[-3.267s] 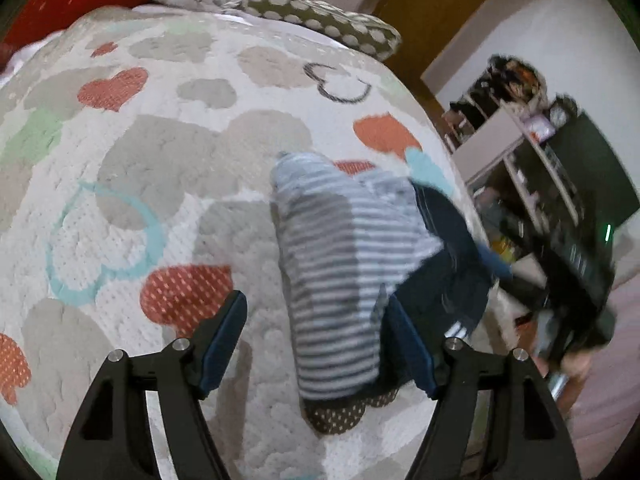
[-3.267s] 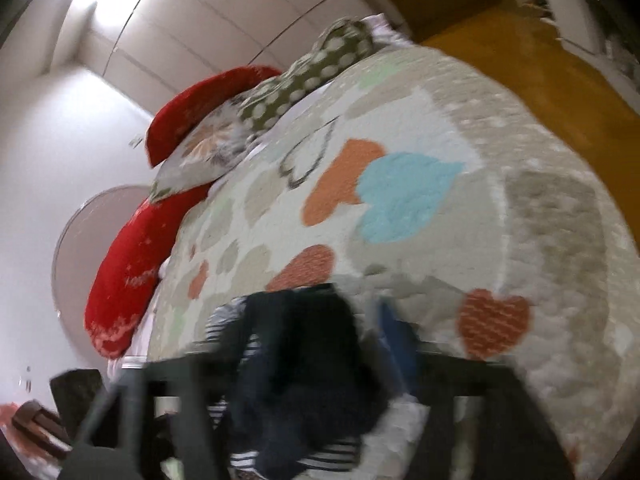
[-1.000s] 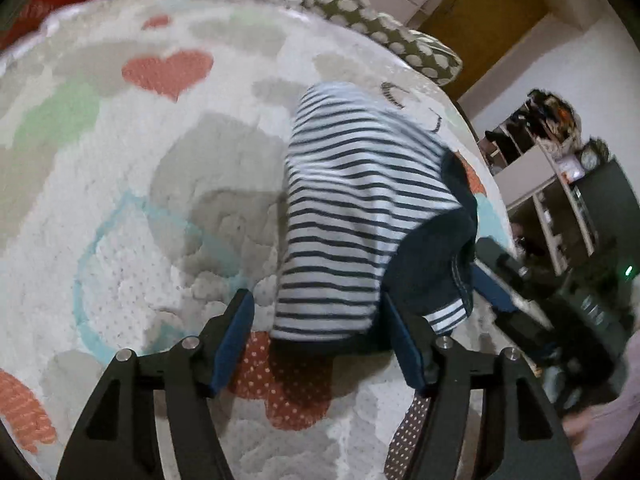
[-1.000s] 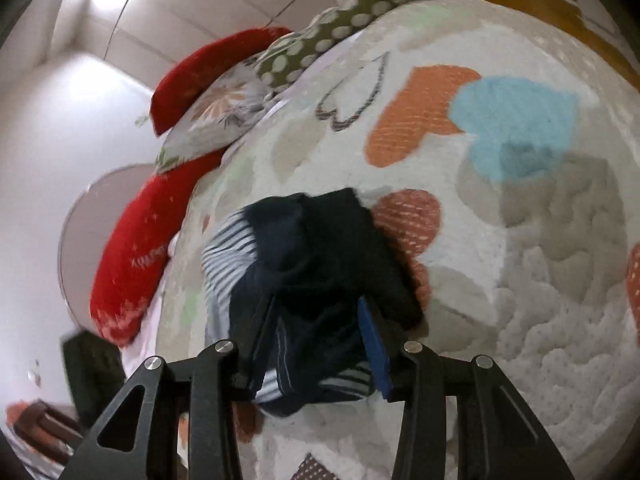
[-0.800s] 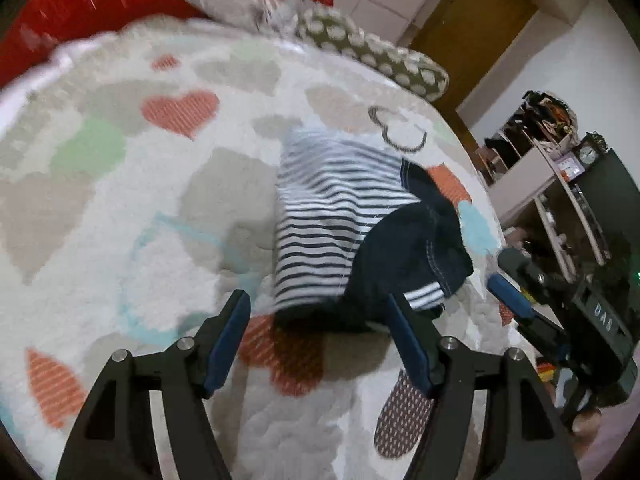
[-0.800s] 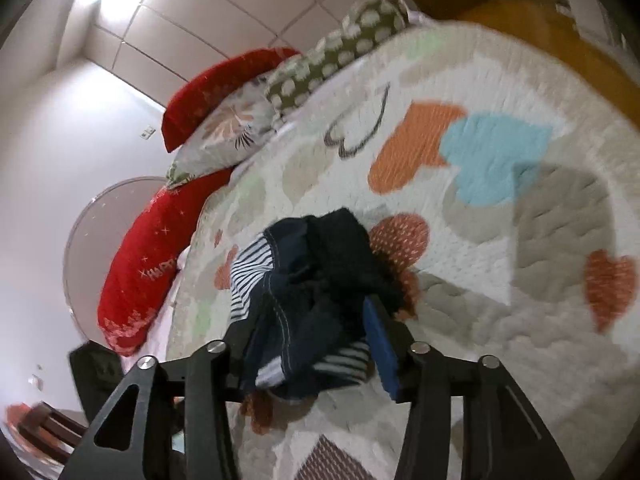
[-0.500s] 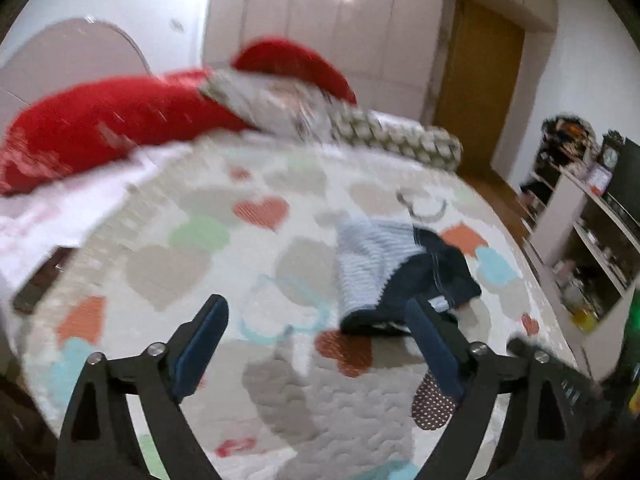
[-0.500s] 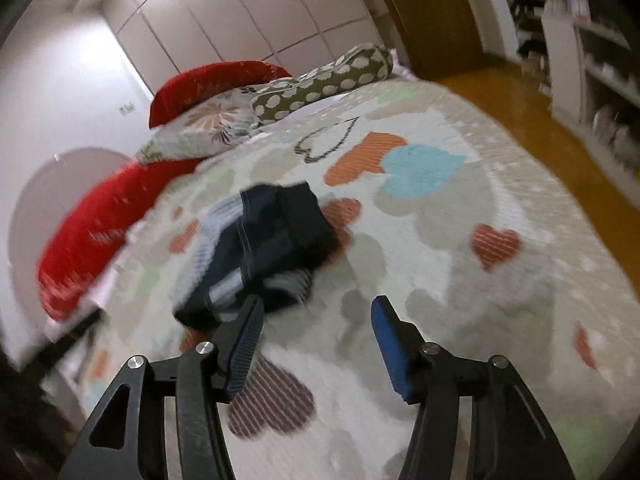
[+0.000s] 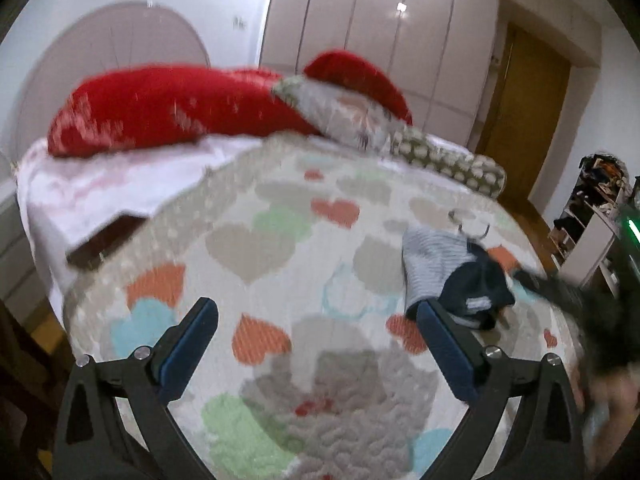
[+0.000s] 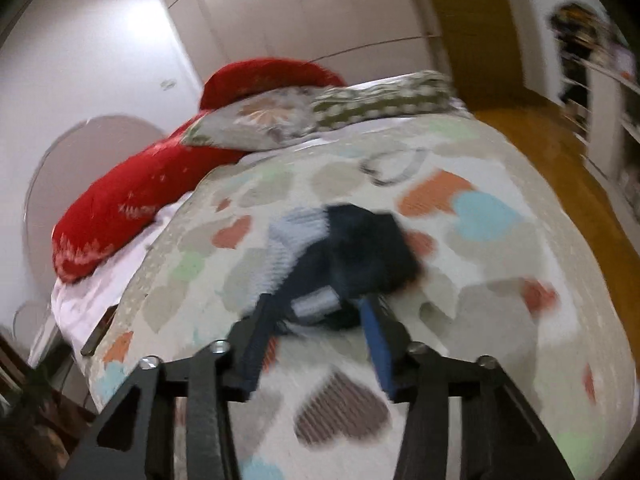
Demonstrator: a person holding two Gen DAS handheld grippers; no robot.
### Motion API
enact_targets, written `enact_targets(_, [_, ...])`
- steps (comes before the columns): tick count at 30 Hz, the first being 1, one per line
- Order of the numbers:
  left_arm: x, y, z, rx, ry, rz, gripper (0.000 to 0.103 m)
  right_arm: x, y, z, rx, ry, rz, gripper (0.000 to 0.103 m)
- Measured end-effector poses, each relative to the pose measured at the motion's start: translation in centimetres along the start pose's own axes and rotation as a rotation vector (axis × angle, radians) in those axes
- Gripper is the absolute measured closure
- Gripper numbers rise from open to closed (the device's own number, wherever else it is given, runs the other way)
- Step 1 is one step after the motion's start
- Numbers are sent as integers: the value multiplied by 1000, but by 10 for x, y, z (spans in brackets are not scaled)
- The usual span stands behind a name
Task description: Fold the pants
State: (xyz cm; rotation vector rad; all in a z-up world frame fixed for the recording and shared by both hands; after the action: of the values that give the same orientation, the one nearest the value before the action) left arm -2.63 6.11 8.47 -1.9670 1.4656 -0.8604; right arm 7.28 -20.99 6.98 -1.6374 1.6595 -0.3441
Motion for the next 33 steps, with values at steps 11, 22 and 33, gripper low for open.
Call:
enact_targets(11, [-16, 22, 23, -90, 86, -27, 4, 13, -25, 157, -255, -26, 223, 73])
enact_targets(22, [-11, 26, 25, -99, 95, -6, 4, 47, 0, 112, -203, 36, 263, 68])
enact_targets(33, [28, 11, -37, 153, -27, 118, 0, 38, 29, -16, 15, 81, 109, 48])
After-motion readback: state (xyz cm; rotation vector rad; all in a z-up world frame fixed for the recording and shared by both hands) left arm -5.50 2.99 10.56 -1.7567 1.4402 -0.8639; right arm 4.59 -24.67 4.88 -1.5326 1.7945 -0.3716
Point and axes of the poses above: each gripper's, at about its wrist camera, not at the fingertips, and z roughly the way its jaws point, x to its right, y to its underside, the point moved 6 cm from there along z, roughly the way its jaws point, and after that the axes turned 2 degrees about -x, right-handed, at the moved point
